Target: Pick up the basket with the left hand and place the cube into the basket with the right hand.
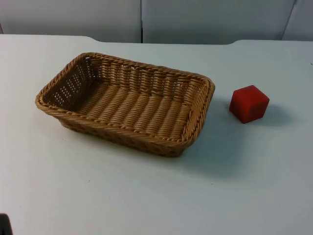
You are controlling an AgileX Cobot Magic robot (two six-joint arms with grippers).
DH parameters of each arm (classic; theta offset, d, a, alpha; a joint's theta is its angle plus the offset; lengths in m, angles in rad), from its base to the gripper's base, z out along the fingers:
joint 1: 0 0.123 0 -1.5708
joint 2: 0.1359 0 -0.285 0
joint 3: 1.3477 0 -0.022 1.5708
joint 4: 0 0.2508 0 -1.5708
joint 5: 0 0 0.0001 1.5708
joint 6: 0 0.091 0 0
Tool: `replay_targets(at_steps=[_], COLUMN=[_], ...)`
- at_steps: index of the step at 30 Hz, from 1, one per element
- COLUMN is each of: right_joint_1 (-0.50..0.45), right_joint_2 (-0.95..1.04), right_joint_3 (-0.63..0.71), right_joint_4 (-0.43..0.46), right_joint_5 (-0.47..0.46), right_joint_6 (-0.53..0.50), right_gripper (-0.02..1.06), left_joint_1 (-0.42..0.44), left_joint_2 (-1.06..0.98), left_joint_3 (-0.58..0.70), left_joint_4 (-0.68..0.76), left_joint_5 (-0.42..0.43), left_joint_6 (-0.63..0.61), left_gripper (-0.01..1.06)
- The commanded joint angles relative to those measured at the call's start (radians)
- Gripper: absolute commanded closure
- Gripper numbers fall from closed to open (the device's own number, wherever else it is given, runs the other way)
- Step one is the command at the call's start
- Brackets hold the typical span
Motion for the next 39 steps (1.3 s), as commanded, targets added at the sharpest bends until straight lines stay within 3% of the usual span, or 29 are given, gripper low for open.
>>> replay_targets(at_steps=[1, 3, 6, 7, 9, 11, 12, 14, 16, 17, 20, 21, 26, 33, 37, 39], right_joint_1=[0.000, 0.000, 0.000, 0.000, 0.000, 0.000, 0.000, 0.000, 0.000, 0.000, 0.000, 0.000, 0.000, 0.000, 0.000, 0.000], right_joint_2=[-0.003, -0.003, -0.003, -0.003, -0.003, -0.003, -0.003, -0.003, -0.003, -0.003, -0.003, -0.003, -0.003, -0.003, -0.003, -0.003], right_joint_3=[0.005, 0.005, 0.005, 0.005, 0.005, 0.005, 0.005, 0.005, 0.005, 0.005, 0.005, 0.005, 0.005, 0.005, 0.005, 0.005], right_joint_4=[0.000, 0.000, 0.000, 0.000, 0.000, 0.000, 0.000, 0.000, 0.000, 0.000, 0.000, 0.000, 0.000, 0.000, 0.000, 0.000], right_joint_5=[-0.010, -0.010, -0.010, -0.010, -0.010, -0.010, -0.010, -0.010, -0.010, -0.010, -0.010, -0.010, -0.010, -0.010, -0.010, -0.010], right_joint_6=[-0.008, -0.008, -0.008, -0.008, -0.008, -0.008, -0.008, -0.008, -0.008, -0.008, -0.008, -0.008, -0.008, -0.008, -0.008, -0.008], right_gripper=[1.05, 1.05, 1.05, 1.05, 1.05, 1.05, 1.05, 1.05, 1.05, 1.05, 1.05, 1.05, 1.05, 1.05, 1.05, 1.05], left_joint_1=[-0.006, -0.006, -0.006, -0.006, -0.006, -0.006, -0.006, -0.006, -0.006, -0.006, -0.006, -0.006, -0.006, -0.006, -0.006, -0.006], left_joint_2=[-0.004, -0.004, 0.097, 0.097, 0.268, 0.455, 0.455, 0.697, 0.748, 0.894, 1.142, 1.142, 1.446, 1.633, 1.714, 1.729], left_joint_3=[0.007, -0.008, -0.084, -0.084, -0.143, -0.202, -0.202, -0.257, -0.268, -0.300, -0.365, -0.365, -0.391, -0.391, -0.391, -0.391], left_joint_4=[-0.002, -0.060, -0.304, -0.304, -0.477, -0.553, -0.553, -0.556, -0.556, -0.556, -0.587, -0.587, -0.917, -1.070, -1.098, -1.098], left_joint_5=[-0.010, -0.023, -0.036, -0.036, -0.008, 0.039, 0.039, 0.051, 0.050, 0.045, 0.023, 0.023, -0.018, -0.061, -0.207, -0.245], left_joint_6=[-0.005, -0.005, 0.059, 0.059, 0.197, 0.306, 0.306, 0.398, 0.416, 0.457, 0.475, 0.475, 0.519, 0.519, 0.457, 0.426], left_gripper=[1.05, 1.05, 1.05, 1.05, 1.05, 1.05, 1.05, 1.05, 1.05, 1.05, 1.01, 1.01, 0.77, 0.61, 0.45, 0.44])
